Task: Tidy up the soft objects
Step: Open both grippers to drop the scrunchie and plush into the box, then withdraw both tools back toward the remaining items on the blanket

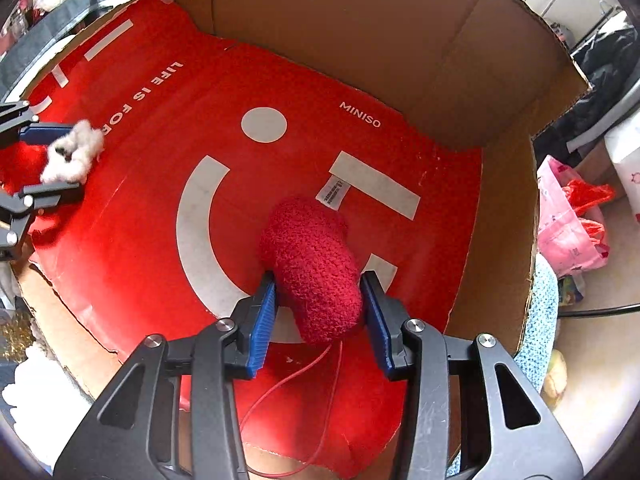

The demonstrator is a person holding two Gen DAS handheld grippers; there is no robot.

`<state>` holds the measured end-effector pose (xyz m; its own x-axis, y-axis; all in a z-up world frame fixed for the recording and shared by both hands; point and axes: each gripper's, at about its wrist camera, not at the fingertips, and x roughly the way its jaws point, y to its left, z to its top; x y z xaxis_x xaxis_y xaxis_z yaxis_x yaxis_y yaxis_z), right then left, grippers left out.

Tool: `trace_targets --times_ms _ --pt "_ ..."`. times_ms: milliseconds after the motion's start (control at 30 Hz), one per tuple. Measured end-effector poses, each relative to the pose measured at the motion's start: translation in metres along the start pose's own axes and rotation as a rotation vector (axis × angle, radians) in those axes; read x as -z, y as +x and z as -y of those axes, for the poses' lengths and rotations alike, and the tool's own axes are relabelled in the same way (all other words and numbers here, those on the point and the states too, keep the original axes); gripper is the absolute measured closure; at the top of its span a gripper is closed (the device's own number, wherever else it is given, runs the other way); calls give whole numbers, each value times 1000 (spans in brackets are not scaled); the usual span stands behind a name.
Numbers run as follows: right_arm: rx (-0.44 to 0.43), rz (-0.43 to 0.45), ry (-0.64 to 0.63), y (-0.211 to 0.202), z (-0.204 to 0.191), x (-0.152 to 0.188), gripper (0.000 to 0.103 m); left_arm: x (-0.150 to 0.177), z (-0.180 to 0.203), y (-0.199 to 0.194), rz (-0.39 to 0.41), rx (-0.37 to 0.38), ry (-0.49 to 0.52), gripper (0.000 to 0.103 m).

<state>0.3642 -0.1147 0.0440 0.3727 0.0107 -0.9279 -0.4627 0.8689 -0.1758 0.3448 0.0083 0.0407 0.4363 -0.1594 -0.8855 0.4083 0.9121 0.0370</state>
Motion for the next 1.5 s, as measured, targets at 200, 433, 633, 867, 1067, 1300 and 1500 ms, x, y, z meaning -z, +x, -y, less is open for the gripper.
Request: trace_targets --times_ms 200,433,633,867,1067,1300,1500 --pt "-14 -5 -2 4 -1 -2 52 -1 4 -1 7 -3 13 32" --pt "0 18 -1 -2 -3 -8 43 -3 5 -16 62 0 7 21" --pt "-1 63 26 -25 0 -8 42 0 3 -40 129 -13 -15 13" --pt "10 157 72 -67 7 7 30 12 2 -81 237 -36 -52 2" --pt "46 242 115 -105 12 26 22 29 4 -117 321 -82 -75 0" --pt "111 294 200 -138 34 78 22 63 -8 -141 353 -115 -152 0" --pt "125 325 273 -153 48 137 22 108 -16 -157 362 -158 -188 0"
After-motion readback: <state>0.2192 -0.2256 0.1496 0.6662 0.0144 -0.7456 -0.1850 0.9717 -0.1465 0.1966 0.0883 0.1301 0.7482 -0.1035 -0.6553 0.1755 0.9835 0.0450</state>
